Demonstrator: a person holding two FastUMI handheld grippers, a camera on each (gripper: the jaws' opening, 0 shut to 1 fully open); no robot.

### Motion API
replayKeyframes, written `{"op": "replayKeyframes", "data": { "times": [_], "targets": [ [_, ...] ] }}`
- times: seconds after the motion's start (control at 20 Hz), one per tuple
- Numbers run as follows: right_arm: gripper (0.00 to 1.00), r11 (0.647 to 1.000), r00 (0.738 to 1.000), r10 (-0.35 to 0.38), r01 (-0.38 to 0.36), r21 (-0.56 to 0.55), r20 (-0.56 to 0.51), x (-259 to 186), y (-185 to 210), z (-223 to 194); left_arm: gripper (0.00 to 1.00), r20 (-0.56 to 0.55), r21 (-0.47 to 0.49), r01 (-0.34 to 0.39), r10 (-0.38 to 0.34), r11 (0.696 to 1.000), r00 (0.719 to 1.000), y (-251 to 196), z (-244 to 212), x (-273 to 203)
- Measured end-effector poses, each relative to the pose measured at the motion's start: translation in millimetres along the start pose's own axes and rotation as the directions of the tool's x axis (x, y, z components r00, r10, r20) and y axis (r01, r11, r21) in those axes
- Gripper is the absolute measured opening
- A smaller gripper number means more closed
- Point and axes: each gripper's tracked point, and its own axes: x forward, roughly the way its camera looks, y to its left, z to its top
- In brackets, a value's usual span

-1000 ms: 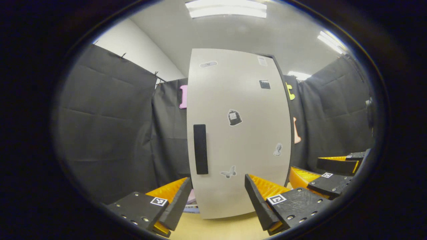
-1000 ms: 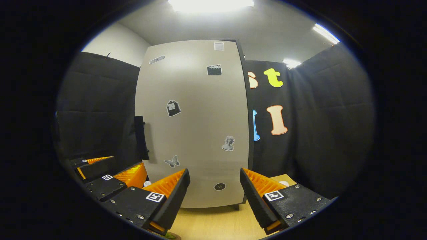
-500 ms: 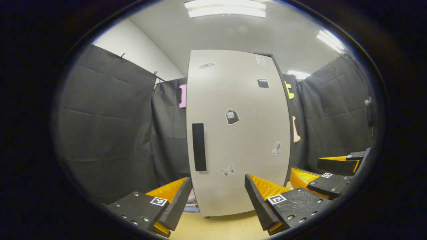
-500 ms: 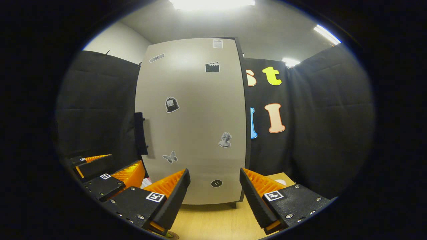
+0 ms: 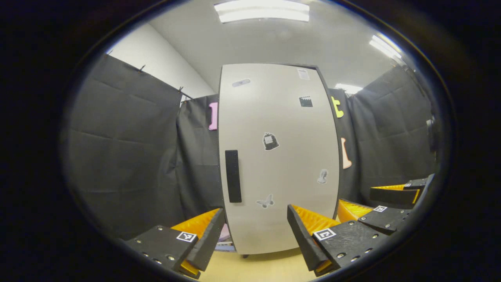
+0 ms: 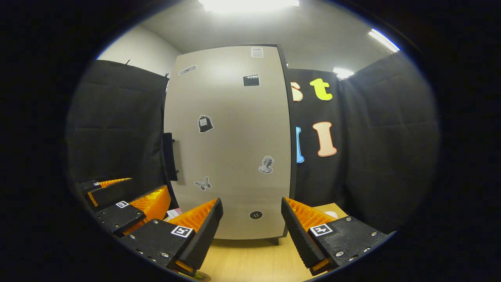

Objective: Open the cabinet door with the right hand, grasp the bottle in the cabinet with the left hand and place it on the coaster, then close the cabinet door with the right hand.

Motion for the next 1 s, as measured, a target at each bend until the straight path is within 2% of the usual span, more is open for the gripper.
{"op": "replayKeyframes", "data": {
  "times": [0.15,0.25,0.3,0.8,0.85,1.0],
  "targets": [
    [0.90,1.000,1.000,0.007,-0.007,-0.001,0.011,-2,3,3,0.92,0.004,-0.003,-0.002,0.003,1.000,1.000,0,-2,0],
    [0.93,1.000,1.000,0.006,-0.006,-0.004,0.009,-3,3,1,0.92,-0.009,-0.001,-0.005,0.005,1.000,1.000,2,-4,1],
    [0.91,1.000,1.000,0.006,-0.006,-0.002,0.003,-3,3,-1,0.92,-0.012,-0.001,-0.006,0.006,1.000,1.000,2,-5,1],
    [0.93,1.000,1.000,-0.014,0.014,0.006,-0.021,-5,1,-6,0.92,-0.043,-0.004,-0.002,0.002,1.000,0.999,-5,-20,8],
    [0.93,1.000,1.000,-0.016,0.016,0.005,-0.020,-5,1,-6,1.00,-0.040,-0.005,-0.003,0.002,1.000,0.999,-5,-21,10],
    [0.93,1.000,1.000,-0.021,0.022,0.006,-0.016,-4,1,-5,1.00,-0.036,-0.010,-0.001,0.001,1.000,0.999,-6,-21,11]
  ]
}}
